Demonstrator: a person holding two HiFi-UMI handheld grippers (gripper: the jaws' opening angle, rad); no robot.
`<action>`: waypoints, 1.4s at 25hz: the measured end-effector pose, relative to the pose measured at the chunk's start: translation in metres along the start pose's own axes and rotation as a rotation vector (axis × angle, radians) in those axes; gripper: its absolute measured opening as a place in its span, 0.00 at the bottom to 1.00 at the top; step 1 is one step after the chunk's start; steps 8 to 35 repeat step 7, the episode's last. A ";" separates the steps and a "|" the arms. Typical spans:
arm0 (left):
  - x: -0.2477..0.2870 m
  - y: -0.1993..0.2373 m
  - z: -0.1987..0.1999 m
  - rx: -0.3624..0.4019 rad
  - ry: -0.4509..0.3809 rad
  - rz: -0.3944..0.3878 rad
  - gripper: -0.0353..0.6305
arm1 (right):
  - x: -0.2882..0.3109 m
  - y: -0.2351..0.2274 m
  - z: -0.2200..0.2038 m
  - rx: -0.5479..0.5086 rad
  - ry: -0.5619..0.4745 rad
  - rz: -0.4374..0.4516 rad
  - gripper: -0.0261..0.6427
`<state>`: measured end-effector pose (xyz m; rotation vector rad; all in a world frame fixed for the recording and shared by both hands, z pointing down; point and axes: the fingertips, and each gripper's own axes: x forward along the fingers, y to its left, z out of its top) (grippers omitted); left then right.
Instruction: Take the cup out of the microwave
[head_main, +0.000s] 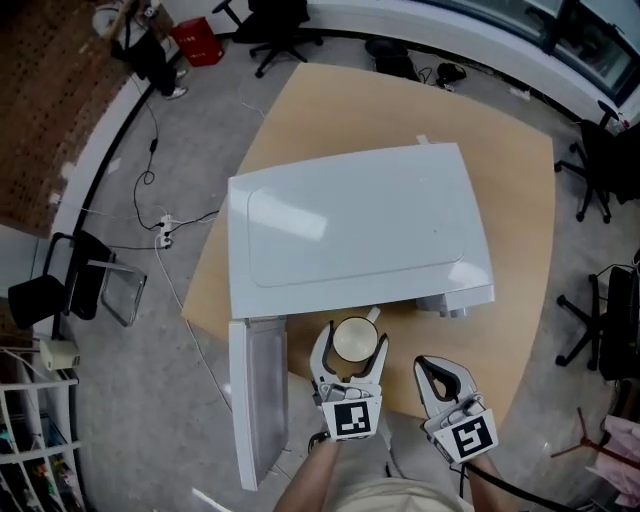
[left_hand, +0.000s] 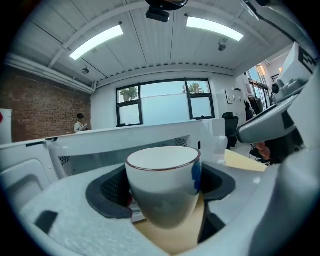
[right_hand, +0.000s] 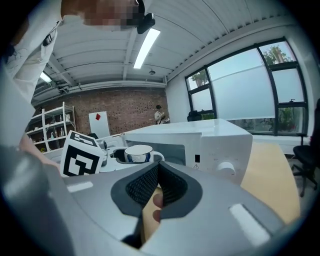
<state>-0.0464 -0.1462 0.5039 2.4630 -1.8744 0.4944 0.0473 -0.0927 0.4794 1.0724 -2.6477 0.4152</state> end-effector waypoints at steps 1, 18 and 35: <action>-0.006 -0.004 0.005 0.001 -0.003 -0.007 0.65 | -0.004 0.000 0.004 0.000 -0.009 -0.003 0.05; -0.039 -0.012 0.034 -0.011 -0.029 -0.041 0.65 | -0.020 0.010 0.030 0.010 -0.059 -0.012 0.05; -0.039 -0.012 0.034 -0.011 -0.029 -0.041 0.65 | -0.020 0.010 0.030 0.010 -0.059 -0.012 0.05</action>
